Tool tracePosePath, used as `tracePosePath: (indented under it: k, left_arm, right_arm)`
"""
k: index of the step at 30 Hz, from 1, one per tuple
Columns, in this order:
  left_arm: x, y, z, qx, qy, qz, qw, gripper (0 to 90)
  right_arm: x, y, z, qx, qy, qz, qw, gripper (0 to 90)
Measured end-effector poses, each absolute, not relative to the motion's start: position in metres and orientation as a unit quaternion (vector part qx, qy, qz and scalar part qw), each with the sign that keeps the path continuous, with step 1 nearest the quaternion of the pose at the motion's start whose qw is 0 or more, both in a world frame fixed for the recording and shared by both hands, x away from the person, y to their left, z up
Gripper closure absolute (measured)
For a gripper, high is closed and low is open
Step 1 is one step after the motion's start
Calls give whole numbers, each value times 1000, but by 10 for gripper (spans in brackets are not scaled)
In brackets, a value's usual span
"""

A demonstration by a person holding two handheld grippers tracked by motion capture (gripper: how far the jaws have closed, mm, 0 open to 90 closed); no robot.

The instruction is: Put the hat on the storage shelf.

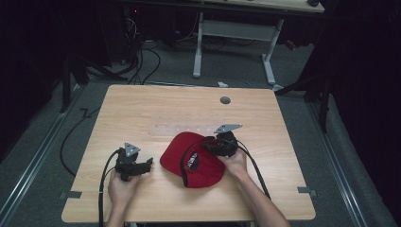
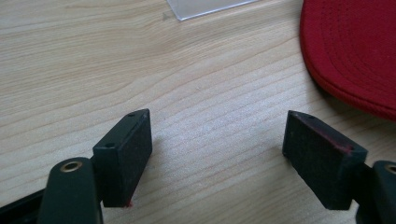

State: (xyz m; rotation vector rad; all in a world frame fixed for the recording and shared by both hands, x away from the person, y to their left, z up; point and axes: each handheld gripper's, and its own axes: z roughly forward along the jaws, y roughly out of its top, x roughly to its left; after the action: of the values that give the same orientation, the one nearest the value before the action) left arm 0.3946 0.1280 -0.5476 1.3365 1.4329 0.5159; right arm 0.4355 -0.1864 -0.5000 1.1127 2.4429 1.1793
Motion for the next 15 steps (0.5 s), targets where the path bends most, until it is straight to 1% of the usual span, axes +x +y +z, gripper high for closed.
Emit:
tracePosePath:
  k: [1, 2, 3, 4, 5, 6, 7, 8, 15]
  left_arm:
    - [395, 128, -548, 560, 600, 216, 529, 243]
    - [395, 128, -548, 559, 600, 216, 529, 243]
    - [395, 128, -548, 560, 600, 216, 529, 243]
    - [395, 128, -548, 559, 600, 216, 529, 242]
    - [395, 128, -548, 559, 600, 216, 529, 243]
    - [395, 128, -548, 559, 600, 216, 529, 243]
    - [395, 128, -548, 559, 600, 216, 529, 242]
    - [395, 128, -548, 559, 600, 216, 529, 243]
    - [395, 128, -548, 559, 600, 216, 530, 243]
  right_arm:
    - [436, -187, -500, 377, 829, 401, 102, 678]
    - [436, -187, -500, 377, 829, 401, 102, 678]
    - [436, -189, -500, 372, 830, 403, 96, 713]
    - [436, -190, -500, 370, 831, 405, 92, 730]
    - [436, -190, -500, 370, 831, 405, 92, 730]
    - [436, -192, -500, 360, 832, 413, 86, 764]
    - [436, -192, -500, 360, 832, 413, 86, 764]
    - [436, -194, -499, 356, 833, 415, 82, 786]
    - [434, -195, -495, 354, 831, 423, 70, 820]
